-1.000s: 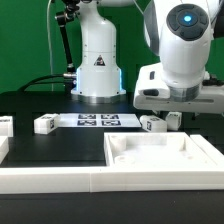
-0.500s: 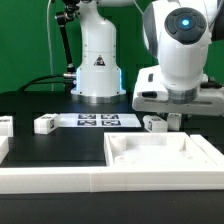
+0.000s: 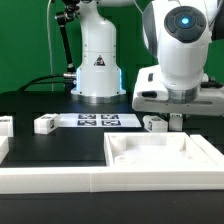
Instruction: Assemble square table
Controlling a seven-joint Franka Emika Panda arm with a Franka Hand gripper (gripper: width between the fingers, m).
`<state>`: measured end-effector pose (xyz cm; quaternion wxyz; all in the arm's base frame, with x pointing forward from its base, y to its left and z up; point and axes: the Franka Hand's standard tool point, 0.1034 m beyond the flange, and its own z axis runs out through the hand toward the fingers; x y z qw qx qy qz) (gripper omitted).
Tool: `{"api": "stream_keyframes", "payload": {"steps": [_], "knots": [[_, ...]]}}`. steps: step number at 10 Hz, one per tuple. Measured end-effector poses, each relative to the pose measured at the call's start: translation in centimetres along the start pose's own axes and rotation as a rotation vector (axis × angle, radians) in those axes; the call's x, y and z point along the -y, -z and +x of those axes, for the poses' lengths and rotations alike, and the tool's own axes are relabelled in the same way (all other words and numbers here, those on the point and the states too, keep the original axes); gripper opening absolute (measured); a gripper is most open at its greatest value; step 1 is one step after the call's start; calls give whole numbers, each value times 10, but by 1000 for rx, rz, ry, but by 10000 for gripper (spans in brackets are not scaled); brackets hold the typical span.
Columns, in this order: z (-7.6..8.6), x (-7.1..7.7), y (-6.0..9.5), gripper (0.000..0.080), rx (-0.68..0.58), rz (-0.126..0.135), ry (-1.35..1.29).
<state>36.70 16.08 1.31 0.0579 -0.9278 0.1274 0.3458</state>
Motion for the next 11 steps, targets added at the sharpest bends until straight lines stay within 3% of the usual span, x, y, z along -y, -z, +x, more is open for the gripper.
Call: {"api": "stream_keyframes", "payload": {"steps": [3,8,11], "knots": [[2,3,12,288,-9,6,7],[2,-1,85,290,-14,42,70],[9,3,86,290,-103,52,72]]}}
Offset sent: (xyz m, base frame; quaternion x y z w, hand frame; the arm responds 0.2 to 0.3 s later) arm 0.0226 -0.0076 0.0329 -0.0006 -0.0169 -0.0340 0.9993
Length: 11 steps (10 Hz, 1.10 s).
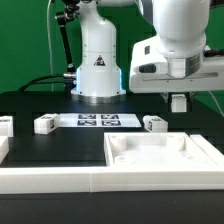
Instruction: Assemble square table
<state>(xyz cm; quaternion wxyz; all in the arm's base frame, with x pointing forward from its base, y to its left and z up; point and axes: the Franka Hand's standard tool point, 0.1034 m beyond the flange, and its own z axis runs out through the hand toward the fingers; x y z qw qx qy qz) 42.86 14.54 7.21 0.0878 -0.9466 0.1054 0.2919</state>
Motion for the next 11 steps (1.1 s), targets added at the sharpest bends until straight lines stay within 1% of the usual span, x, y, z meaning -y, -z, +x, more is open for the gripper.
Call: {"api": "stream_keyframes", "payload": {"steps": [1,2,3,4,5,6,7,8,9,11], "knots": [[1,0,4,290,-73,4,15],[-2,-6,14,290,-101,6,47],[3,-8,26,290,-166,13,54],[2,-8,38,290,-199,-7,72],[5,-1,46,290,-269,-33,91],[7,1,44,290,-322,-30,100],[10,1,45,290,-395,-22,102],[10,1,44,290,-447,-20,110],[16,-1,50,290,-526,-33,155],[25,-7,71,290,-665,-32,213]]}}
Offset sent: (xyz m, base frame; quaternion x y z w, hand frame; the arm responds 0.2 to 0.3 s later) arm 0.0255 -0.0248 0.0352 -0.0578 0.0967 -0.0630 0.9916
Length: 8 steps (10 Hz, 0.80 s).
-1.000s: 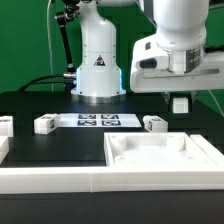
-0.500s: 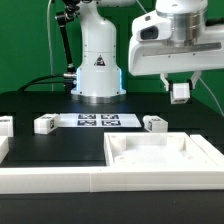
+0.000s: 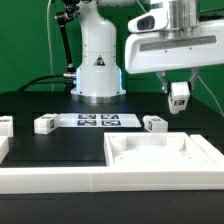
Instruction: Assemble square table
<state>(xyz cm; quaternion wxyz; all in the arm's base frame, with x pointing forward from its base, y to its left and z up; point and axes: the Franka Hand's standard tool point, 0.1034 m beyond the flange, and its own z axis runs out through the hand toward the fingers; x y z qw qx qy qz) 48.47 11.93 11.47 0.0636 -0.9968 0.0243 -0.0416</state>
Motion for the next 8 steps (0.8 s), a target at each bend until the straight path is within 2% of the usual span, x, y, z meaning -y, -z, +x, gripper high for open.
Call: {"api": "stream_keyframes", "payload": {"steps": [1,2,4,5,6,7,8], "knots": [[8,-3,2,290,-58,3,16],[7,-3,0,290,-88,3,18],[9,-2,1,290,-243,9,31],[9,-5,1,290,-255,5,45],[19,-18,7,290,-237,-13,110],[36,-28,20,290,-238,-18,122],[48,-32,26,290,-245,-19,131]]}}
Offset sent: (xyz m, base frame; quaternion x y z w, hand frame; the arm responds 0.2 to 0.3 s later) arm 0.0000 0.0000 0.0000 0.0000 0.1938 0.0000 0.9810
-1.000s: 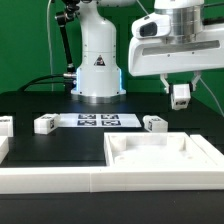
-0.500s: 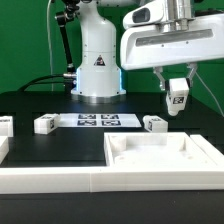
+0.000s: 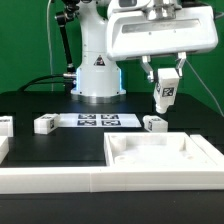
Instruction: Assemble square table
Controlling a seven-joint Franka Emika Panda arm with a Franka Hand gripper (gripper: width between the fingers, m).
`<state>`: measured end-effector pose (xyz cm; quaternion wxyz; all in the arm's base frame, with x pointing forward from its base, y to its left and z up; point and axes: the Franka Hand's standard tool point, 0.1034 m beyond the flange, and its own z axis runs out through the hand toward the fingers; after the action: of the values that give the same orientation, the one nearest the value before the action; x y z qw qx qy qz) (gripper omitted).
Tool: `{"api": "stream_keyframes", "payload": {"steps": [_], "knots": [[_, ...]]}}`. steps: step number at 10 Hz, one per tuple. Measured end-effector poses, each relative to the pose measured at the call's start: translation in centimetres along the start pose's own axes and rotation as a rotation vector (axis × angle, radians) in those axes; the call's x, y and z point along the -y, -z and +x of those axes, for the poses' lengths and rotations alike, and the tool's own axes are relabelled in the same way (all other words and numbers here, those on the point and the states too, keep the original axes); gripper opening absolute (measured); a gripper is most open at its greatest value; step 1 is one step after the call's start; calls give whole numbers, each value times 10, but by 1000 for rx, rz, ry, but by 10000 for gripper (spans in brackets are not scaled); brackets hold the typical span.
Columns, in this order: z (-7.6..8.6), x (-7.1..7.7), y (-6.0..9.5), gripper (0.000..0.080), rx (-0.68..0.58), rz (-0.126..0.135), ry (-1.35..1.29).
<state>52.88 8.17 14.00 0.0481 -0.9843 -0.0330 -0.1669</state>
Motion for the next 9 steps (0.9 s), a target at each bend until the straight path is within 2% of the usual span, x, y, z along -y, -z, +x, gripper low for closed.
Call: {"api": "stream_keyframes", "payload": {"steps": [4,5,6,7,8,9], "knots": [[8,-3,-2,290,-32,-3,-1],[12,-10,-6,290,-29,-5,26],[26,-15,-8,290,-70,-10,17],[38,-17,-15,290,-185,-26,17],[40,-16,-23,290,-219,-28,17],[49,-19,-21,290,-311,-44,16]]}}
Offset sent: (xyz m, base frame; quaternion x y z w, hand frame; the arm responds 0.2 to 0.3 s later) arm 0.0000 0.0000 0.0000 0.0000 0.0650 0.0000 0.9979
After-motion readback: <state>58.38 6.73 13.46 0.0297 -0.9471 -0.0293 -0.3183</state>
